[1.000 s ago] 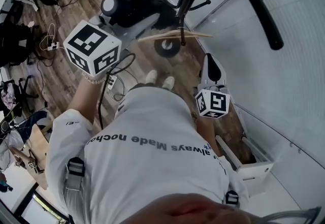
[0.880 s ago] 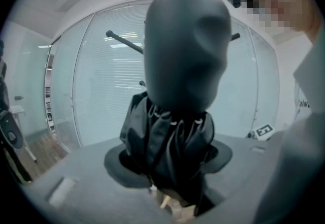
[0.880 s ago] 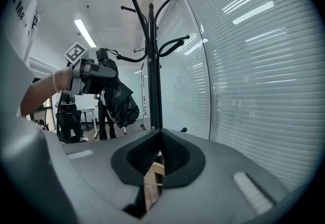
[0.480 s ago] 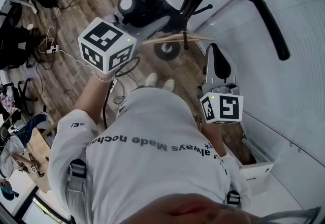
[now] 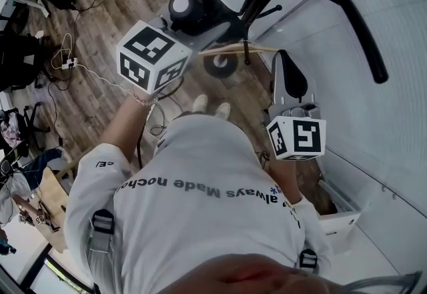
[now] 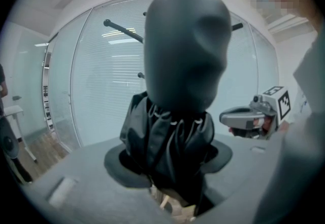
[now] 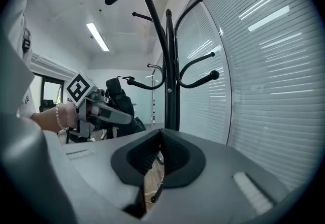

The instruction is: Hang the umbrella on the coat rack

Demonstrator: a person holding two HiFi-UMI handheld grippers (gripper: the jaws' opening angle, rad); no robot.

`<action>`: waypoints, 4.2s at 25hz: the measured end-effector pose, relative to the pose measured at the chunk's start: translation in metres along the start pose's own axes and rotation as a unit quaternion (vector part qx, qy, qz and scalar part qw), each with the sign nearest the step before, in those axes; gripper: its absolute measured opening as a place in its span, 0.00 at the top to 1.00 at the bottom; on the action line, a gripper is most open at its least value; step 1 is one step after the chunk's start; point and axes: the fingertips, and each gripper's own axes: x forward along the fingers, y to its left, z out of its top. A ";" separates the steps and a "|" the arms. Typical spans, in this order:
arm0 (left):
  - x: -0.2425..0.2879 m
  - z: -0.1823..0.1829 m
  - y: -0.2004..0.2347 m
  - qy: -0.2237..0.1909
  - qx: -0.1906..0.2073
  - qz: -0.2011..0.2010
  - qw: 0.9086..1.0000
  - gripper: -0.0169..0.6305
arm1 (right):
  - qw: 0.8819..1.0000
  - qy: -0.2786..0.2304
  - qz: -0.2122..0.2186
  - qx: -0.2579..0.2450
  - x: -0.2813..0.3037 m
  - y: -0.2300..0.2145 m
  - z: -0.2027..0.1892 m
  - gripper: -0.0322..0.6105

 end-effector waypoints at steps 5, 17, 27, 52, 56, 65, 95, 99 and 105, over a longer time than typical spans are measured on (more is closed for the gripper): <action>0.004 -0.005 -0.010 0.003 -0.002 -0.004 1.000 0.60 | 1.000 -0.001 0.004 -0.004 -0.009 0.003 0.002 0.95; 0.012 -0.016 -0.011 0.024 -0.006 -0.012 1.000 0.60 | 0.993 0.014 0.113 -0.024 0.029 0.053 -0.006 0.73; 0.011 -0.017 -0.008 0.042 0.000 -0.011 0.999 0.60 | 0.982 -0.006 0.178 -0.057 0.047 0.086 0.007 0.53; 0.005 -0.024 -0.003 0.048 0.004 -0.015 0.999 0.60 | 0.959 -0.151 0.221 -0.096 0.079 0.137 0.155 0.54; 0.005 -0.027 -0.002 0.051 0.006 -0.014 0.999 0.60 | 0.962 -0.138 0.215 -0.092 0.084 0.133 0.148 0.54; 0.011 -0.033 -0.006 0.054 -0.002 -0.023 0.998 0.60 | 0.963 -0.118 0.215 -0.108 0.085 0.129 0.140 0.54; 0.068 -0.048 -0.017 0.079 -0.012 -0.044 0.996 0.60 | 0.979 -0.105 0.144 -0.100 0.056 0.074 0.119 0.56; 0.071 -0.056 -0.017 0.084 -0.012 -0.044 0.995 0.59 | 0.985 -0.076 0.119 -0.094 0.047 0.062 0.086 0.60; 0.071 -0.061 -0.018 0.082 -0.014 -0.045 0.996 0.58 | 0.994 -0.025 0.072 -0.075 0.036 0.034 0.039 0.70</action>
